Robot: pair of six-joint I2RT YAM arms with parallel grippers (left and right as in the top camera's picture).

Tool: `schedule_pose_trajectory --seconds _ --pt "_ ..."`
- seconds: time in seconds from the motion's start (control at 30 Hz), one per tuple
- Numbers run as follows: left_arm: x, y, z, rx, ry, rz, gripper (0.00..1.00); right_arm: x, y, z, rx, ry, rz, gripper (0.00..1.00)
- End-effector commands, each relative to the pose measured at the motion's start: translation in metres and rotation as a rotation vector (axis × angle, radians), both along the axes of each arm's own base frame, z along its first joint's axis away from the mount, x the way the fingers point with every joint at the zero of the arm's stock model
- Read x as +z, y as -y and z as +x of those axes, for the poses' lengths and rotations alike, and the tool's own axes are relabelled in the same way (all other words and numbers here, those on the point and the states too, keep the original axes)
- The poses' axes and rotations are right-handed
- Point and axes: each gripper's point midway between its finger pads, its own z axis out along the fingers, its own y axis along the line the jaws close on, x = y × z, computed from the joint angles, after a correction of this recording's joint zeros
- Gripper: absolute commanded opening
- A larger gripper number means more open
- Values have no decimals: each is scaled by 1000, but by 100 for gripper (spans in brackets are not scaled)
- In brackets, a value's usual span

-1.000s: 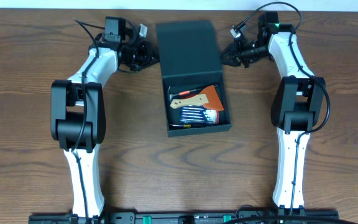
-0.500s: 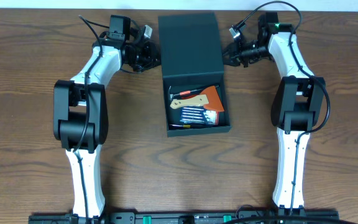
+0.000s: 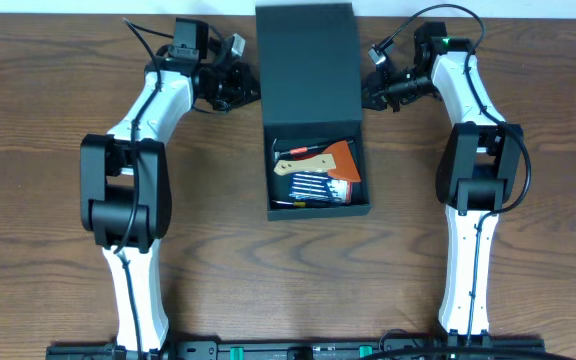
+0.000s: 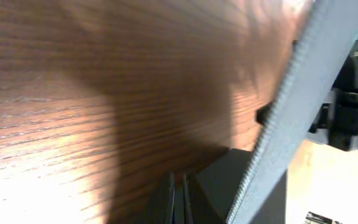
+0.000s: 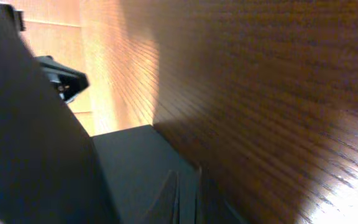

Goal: Pack container
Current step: 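Push the lid down over the box with both grippers to close it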

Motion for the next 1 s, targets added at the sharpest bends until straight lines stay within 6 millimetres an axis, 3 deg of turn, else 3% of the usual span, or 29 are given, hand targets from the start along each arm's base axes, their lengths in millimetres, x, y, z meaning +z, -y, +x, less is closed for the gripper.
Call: schedule_pose_trajectory --seconds 0.0,0.27,0.6,0.87,0.97 --pt "44 16 -6 -42 24 -105 5 2 -11 -3 29 11 37 1" --pt "56 21 -12 -60 14 -148 6 2 -11 -4 29 5 37 1" --pt "95 20 -15 -75 112 -147 5 2 -11 -4 29 3 37 1" --pt "96 21 -16 -83 122 -144 5 1 -11 -6 34 0 35 1" --pt "96 21 -16 -85 125 -144 5 -2 -2 -4 17 -6 2 1"
